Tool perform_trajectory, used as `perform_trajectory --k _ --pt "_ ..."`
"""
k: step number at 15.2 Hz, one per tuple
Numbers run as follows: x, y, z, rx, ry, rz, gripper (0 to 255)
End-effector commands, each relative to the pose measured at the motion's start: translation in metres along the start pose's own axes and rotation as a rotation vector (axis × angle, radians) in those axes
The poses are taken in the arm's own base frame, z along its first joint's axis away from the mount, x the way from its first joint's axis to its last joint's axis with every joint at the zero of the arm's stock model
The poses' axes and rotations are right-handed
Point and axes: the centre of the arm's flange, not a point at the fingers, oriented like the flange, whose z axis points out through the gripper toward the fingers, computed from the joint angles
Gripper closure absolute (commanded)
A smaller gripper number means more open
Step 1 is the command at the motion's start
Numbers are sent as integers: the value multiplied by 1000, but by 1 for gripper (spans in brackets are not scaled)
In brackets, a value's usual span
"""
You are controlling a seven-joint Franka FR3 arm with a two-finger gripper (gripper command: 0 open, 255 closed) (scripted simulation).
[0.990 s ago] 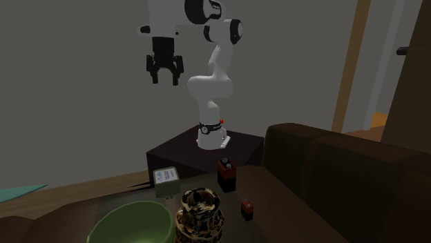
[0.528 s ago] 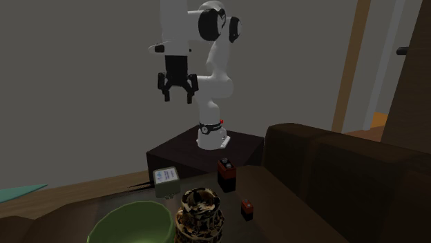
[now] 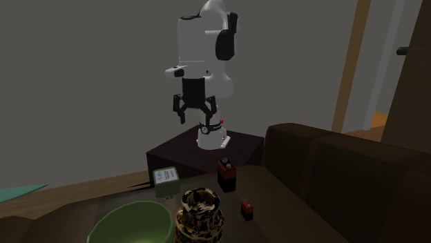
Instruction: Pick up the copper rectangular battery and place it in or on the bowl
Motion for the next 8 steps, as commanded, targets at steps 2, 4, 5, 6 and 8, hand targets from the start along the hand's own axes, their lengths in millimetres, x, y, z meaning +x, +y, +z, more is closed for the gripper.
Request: perform_trajectory --k 2,4,5,6,8 --pt "6 -32 26 7 -4 -33 0" --pt "11 -51 43 11 -8 -54 0" --pt "13 -60 52 13 -10 -65 0" --pt "15 -70 60 15 -11 -76 0" --pt "19 -89 77 19 -15 -97 0"
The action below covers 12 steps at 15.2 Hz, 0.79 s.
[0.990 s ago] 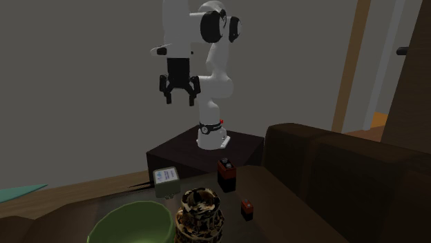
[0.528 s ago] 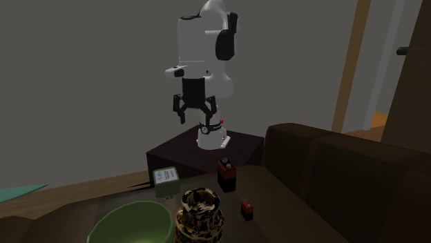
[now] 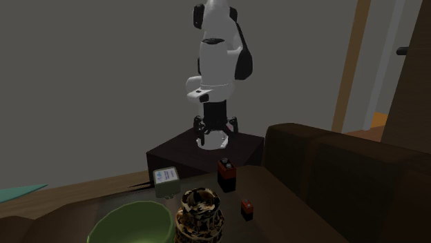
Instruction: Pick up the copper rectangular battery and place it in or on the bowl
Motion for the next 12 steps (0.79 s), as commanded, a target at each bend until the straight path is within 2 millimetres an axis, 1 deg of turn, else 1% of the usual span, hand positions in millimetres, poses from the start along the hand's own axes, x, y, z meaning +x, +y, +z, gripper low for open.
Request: perform_trajectory --k 1,2,3,9,10,12 --pt "9 -21 18 6 -3 -22 0" --pt "11 -30 27 8 -5 -33 0" --pt "12 -31 27 8 -5 -34 0" --pt "11 -31 59 8 -5 -34 0" --pt "11 -31 67 8 -5 -34 0" --pt "11 -31 67 8 -5 -34 0"
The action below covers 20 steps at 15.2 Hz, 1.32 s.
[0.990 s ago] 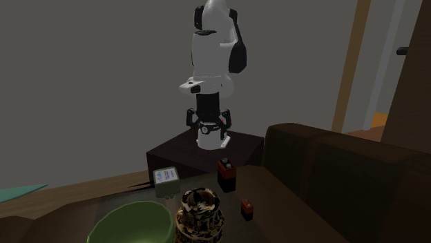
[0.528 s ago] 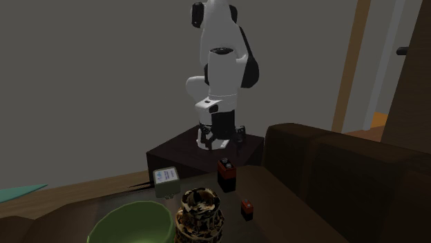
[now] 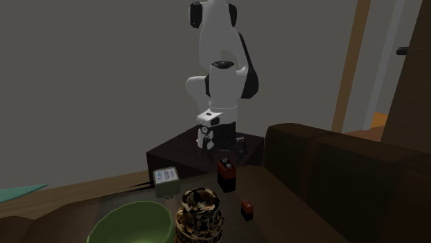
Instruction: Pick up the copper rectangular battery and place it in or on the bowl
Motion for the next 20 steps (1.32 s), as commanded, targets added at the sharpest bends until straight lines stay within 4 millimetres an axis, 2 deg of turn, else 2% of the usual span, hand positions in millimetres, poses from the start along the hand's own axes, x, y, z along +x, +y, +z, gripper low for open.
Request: perform_trajectory --k 1,6,7,16,20 --pt "-1 0 2 0 1 0 0" --pt "-1 0 2 0 0 0 0" --pt "-1 0 2 0 0 0 255" --pt "-1 0 2 0 1 0 255" --pt "-1 0 -19 0 1 0 255"
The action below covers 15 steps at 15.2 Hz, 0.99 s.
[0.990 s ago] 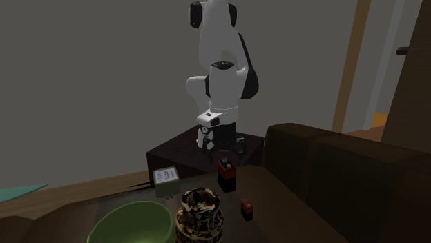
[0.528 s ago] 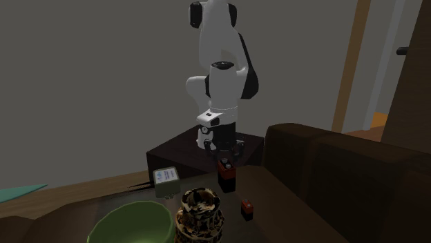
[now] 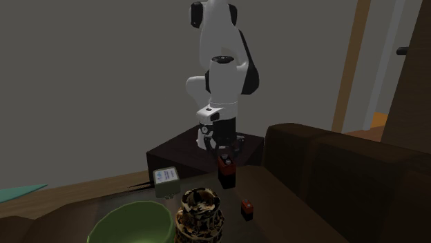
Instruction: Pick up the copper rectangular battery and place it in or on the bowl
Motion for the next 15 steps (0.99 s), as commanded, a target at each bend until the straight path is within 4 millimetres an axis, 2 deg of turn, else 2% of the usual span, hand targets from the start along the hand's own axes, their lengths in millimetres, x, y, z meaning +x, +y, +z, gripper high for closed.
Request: perform_trajectory --k 1,15 --pt "0 0 -10 0 0 0 255" --pt "-1 -3 -84 0 0 0 255"
